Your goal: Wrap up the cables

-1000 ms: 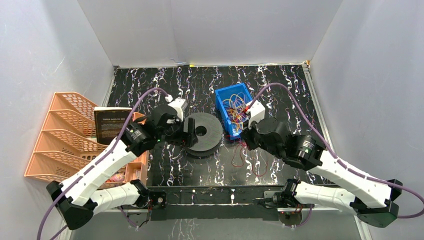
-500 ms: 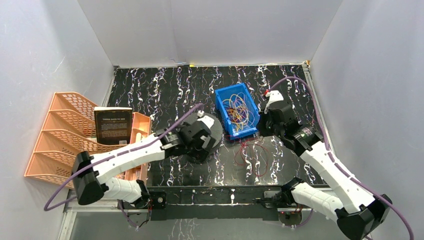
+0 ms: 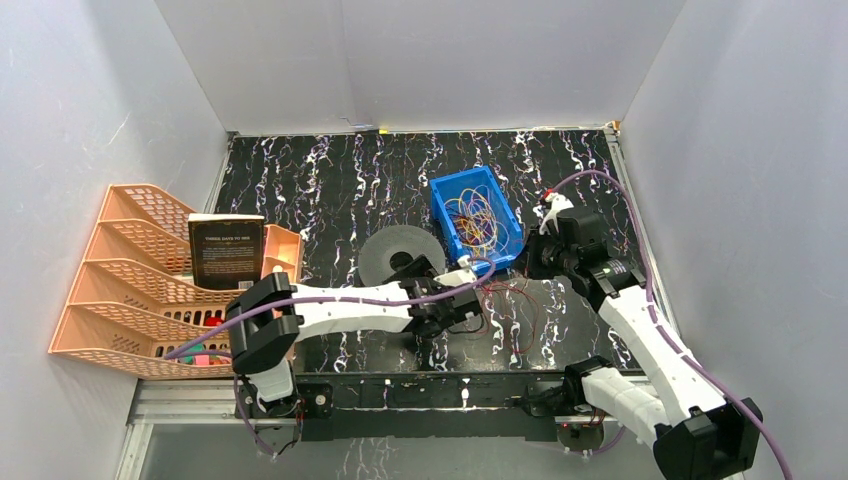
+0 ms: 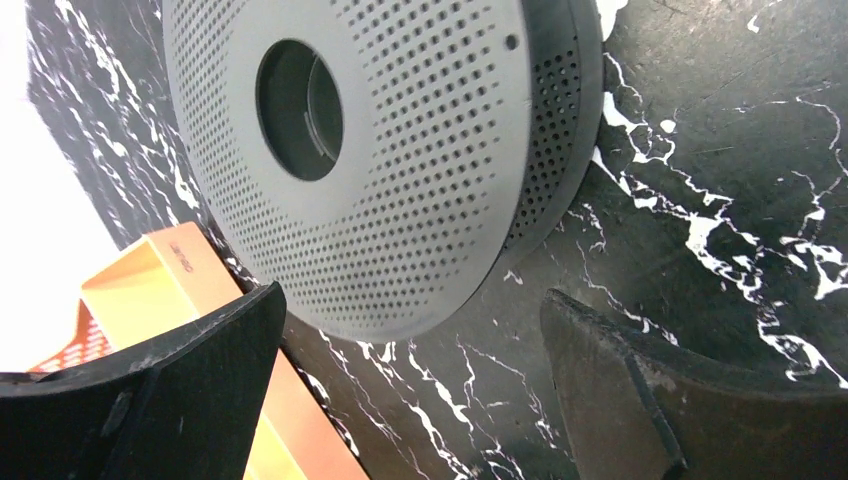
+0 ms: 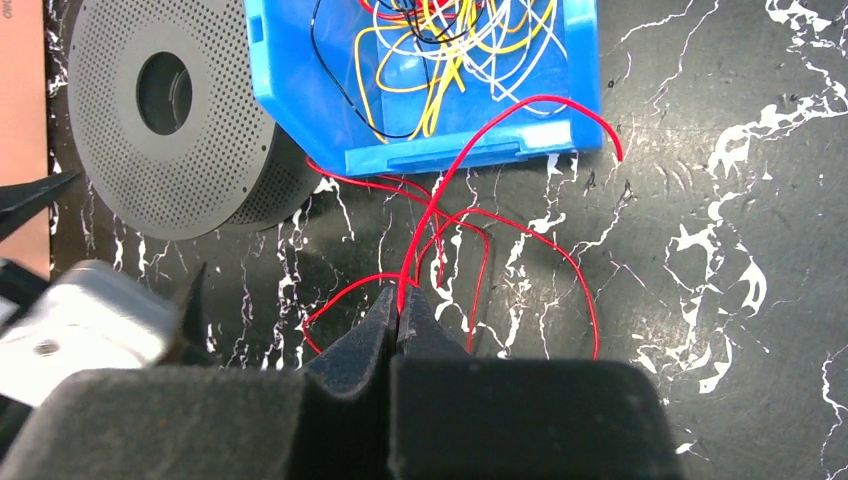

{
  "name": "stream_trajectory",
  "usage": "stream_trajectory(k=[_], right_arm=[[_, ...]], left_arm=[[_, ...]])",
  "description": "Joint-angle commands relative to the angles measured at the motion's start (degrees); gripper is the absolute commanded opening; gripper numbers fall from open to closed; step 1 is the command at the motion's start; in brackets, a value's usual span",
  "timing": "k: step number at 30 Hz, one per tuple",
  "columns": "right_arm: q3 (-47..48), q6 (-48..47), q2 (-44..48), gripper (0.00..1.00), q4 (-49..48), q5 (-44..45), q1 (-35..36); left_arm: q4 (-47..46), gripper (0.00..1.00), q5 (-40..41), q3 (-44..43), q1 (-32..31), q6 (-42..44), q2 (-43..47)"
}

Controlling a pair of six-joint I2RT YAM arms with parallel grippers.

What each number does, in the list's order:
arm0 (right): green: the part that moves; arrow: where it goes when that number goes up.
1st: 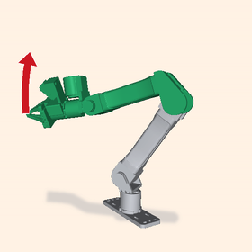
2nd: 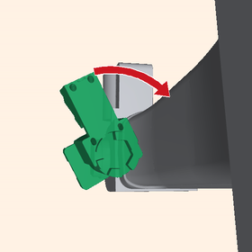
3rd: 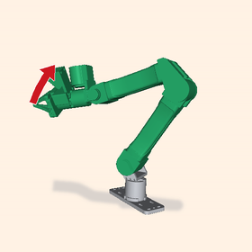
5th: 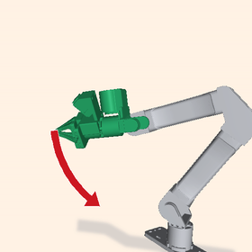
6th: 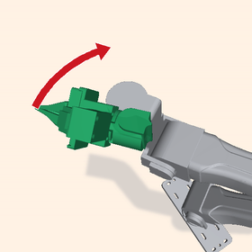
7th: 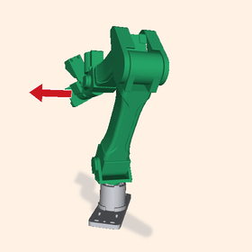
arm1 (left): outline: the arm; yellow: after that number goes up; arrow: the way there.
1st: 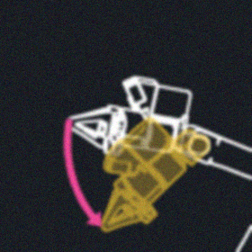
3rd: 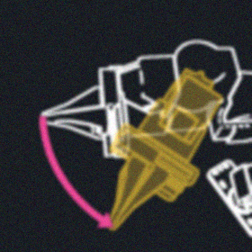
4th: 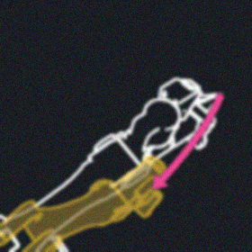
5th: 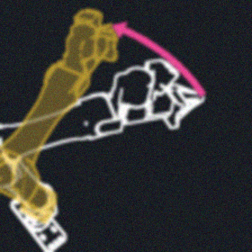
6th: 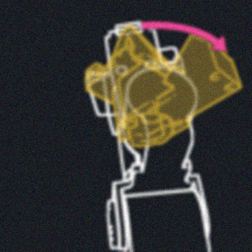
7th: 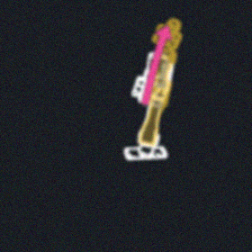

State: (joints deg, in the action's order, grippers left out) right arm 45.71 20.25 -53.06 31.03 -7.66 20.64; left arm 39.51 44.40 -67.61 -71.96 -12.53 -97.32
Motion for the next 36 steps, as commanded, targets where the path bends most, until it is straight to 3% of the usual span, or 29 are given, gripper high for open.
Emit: stream_trajectory(k=[1, 7, 17, 19, 22, 24, 29, 36], right_arm=[[0.1, 0.25, 2.03, 0.0, -3.36, -3.74, -1.37], [0.12, 0.14, 2.26, 0.0, -3.52, -5.12, -1.53], [0.02, 0.17, 2.8, 0.0, -3.8, -5.79, -1.66], [-0.18, 0.15, 3.12, 0.0, -3.95, -5.79, -1.66], [-0.27, 0.29, 3.47, 0.0, -3.96, -6.21, -1.66], [-0.25, 0.23, 3.99, 0.0, -3.84, -6.38, -1.67], [1.42, 0.28, 4.31, 0.0, -3.66, -7.5, -1.66], [5.6, -1.06, 4.42, 0.0, -3.43, -9.61, -1.67]], left_arm=[[-4.28, 0.98, 4.84, -1.36, -1.01, 5.9, -1.93], [-7.01, 0.97, 10.62, -3.08, -1.03, 6.89, -7.21], [-10.83, 0.82, 20.42, -1.85, -1.02, 8.03, -13.42], [-11.94, 0.74, 21.5, -1.48, -1.0, 8.4, -13.55], [-14.53, 0.54, 23.29, -0.54, -0.96, 9.52, -13.29], [-15.42, 0.3, 25.86, -0.47, -0.96, 9.72, -12.9], [-14.85, 0.01, 29.01, -1.54, -0.97, 11.63, -3.69], [-11.43, 0.0, 29.54, -2.82, -0.98, 12.05, 3.8]])
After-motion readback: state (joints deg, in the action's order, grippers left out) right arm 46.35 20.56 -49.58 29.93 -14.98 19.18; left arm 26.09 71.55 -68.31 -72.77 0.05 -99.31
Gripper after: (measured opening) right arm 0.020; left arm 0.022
